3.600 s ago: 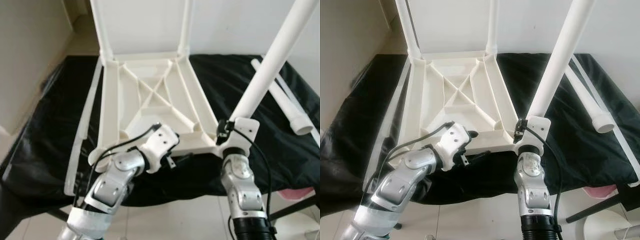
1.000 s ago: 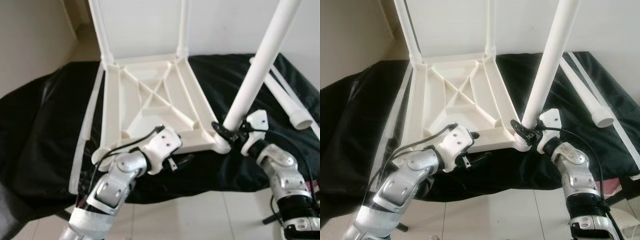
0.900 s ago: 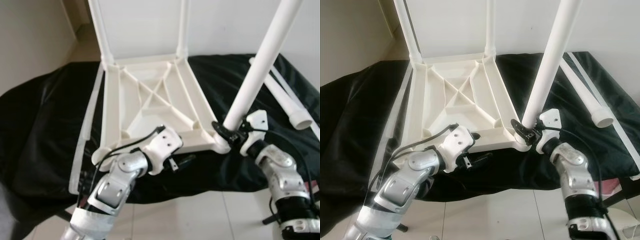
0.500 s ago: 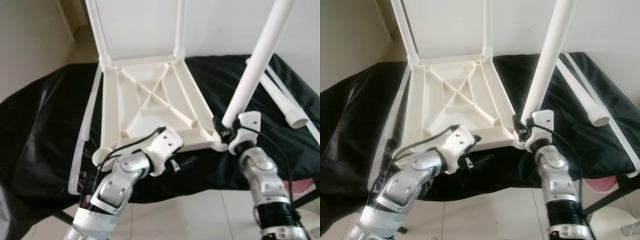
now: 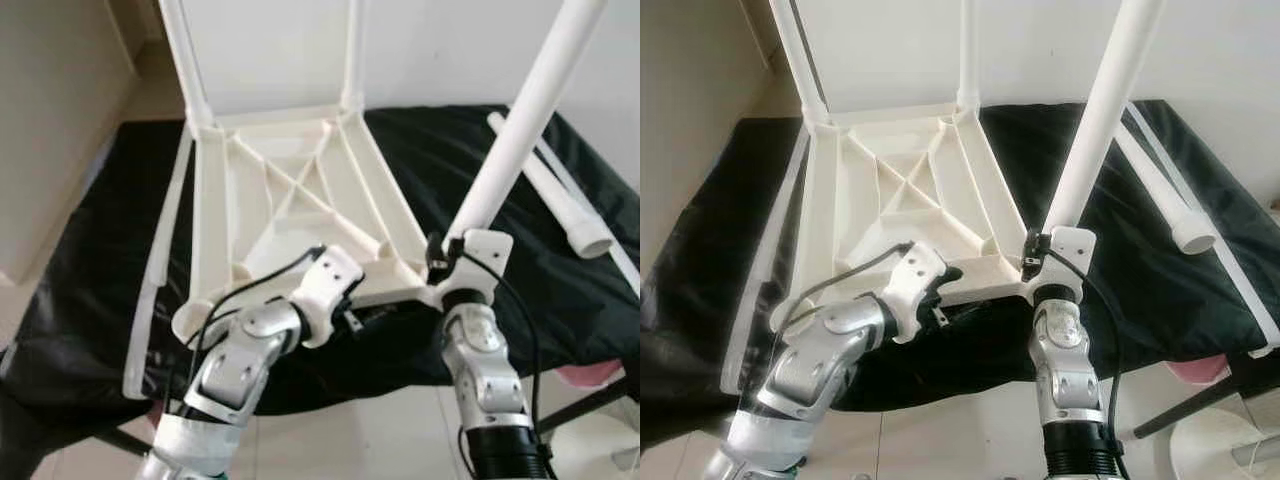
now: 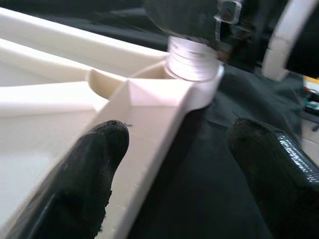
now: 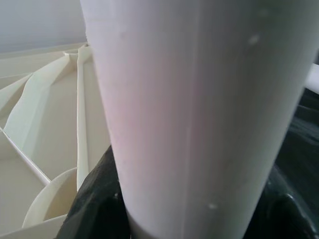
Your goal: Building children table
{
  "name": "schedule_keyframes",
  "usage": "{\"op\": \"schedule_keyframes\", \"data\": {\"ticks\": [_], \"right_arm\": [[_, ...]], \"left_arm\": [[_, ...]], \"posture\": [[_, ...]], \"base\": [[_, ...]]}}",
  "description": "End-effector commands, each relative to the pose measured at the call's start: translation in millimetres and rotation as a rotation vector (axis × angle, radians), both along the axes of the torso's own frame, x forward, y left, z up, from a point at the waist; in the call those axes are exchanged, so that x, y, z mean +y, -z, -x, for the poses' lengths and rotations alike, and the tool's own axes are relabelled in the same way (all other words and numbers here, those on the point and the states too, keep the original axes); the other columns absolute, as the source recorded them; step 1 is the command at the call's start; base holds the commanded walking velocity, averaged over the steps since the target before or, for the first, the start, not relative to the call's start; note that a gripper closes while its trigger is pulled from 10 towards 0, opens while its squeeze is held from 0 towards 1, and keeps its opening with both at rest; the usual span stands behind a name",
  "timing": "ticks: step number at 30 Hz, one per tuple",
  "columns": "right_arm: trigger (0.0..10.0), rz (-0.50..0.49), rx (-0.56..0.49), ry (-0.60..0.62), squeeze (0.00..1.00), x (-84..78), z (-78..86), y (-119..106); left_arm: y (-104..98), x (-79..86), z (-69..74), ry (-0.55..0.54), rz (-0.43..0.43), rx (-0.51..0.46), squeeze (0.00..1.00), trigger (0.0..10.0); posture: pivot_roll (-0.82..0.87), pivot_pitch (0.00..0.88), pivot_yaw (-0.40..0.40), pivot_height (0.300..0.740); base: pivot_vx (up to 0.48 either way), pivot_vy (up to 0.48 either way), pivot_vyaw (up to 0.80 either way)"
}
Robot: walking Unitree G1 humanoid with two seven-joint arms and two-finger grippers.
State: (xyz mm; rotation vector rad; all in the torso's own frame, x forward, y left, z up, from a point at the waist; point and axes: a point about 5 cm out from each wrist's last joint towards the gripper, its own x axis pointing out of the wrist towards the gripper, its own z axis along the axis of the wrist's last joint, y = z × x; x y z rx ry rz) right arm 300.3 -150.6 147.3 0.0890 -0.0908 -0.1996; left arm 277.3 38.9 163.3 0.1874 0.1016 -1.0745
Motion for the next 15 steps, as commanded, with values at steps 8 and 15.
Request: {"op": "schedule_keyframes", "data": {"ticks": [8,15], "right_arm": [[10.0,-0.030,0.105,0.031,0.00,-9.9,6.2,20.2],[10.0,-0.007,0.039,-0.036,1.00,-20.0,5.4,11.0]], "left_arm": [[-5.0,5.0,-5.6,-0.125,0.020,-0.001,0.00,10.0],[-14.2,8.8,-11.1,-0.124,0.045,-0.028,0.00,10.0]], "posture": [[-0.07,0.111,0.026,0.740],[-0.07,0.115,0.026,0.740]], "base": [[0.000,0.000,0.00],[0.000,0.000,0.00]]}}
